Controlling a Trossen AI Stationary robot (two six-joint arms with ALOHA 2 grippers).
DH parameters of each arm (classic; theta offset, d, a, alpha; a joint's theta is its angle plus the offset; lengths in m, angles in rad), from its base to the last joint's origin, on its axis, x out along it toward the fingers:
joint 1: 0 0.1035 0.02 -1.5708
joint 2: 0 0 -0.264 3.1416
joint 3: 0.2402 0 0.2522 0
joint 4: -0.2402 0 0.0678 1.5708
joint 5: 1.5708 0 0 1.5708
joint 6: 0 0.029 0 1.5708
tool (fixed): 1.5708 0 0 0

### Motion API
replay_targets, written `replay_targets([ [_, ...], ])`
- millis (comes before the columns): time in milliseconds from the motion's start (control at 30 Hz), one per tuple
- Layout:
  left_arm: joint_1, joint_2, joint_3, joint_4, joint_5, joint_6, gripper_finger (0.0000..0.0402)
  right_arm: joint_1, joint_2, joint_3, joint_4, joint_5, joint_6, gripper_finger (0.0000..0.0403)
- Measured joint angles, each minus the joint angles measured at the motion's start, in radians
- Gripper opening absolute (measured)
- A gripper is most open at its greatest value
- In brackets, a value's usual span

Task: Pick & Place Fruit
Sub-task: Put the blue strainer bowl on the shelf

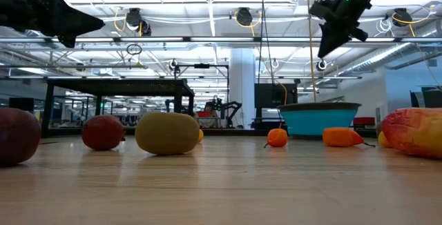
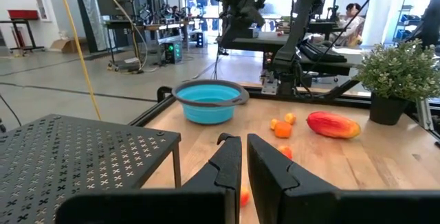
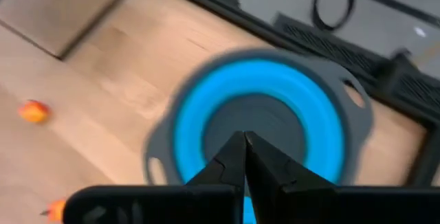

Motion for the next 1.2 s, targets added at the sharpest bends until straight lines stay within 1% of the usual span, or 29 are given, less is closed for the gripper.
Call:
replay_targets([
  [133, 0.0, 0.0, 0.0, 0.0, 0.0, 0.0, 0.0024, -0.069, 0.02, 0.0, -0.073, 0.0, 0.0, 0.0021],
  [267, 0.0, 0.0, 0.0, 0.0, 0.001, -0.003, 0.0024, -0.131, 0.042, 0.0, -0.111, -0.002, -0.001, 0.0053],
  [433, 0.0, 0.0, 0.0, 0.0, 0.0, -0.058, 0.0024, -0.193, 0.063, 0.0, -0.12, -0.01, -0.002, 0.011],
  [633, 0.0, 0.0, 0.0, 0.0, 0.0, -0.115, 0.0024, -0.25, 0.088, 0.0, -0.121, -0.081, 0.004, 0.0185],
  [800, 0.0, 0.0, 0.0, 0.02, 0.0, -0.169, 0.0024, -0.287, 0.126, -0.001, -0.121, -0.078, 0.009, 0.0236],
  [967, 0.0, 0.0, 0.0, 0.096, 0.0, -0.18, 0.0024, -0.328, 0.174, -0.003, -0.12, -0.076, 0.064, 0.0258],
  [1200, 0.0, 0.0, 0.0, 0.133, 0.0, -0.172, 0.0024, -0.375, 0.212, -0.083, -0.1, -0.079, 0.153, 0.0255],
])
